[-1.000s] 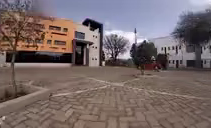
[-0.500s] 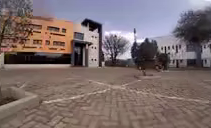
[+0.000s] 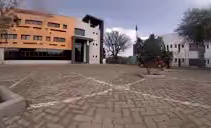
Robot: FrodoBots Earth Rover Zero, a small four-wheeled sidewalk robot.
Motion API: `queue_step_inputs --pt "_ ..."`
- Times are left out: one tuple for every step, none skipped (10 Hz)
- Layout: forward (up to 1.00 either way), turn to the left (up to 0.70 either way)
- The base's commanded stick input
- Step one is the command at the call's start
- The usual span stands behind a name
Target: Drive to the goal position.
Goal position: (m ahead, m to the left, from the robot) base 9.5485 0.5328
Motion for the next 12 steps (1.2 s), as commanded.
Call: queue_step_inputs --pt "0.70 0.00" --pt "0.70 0.27" --pt "0.70 0.27" --pt "0.70 0.27" --pt "0.70 0.15" --pt "0.70 0.03" --pt "0.70 0.00" --pt "0.70 0.00" --pt "0.70 0.00" --pt "0.70 0.00" --pt "0.70 0.00" --pt "0.70 0.00"
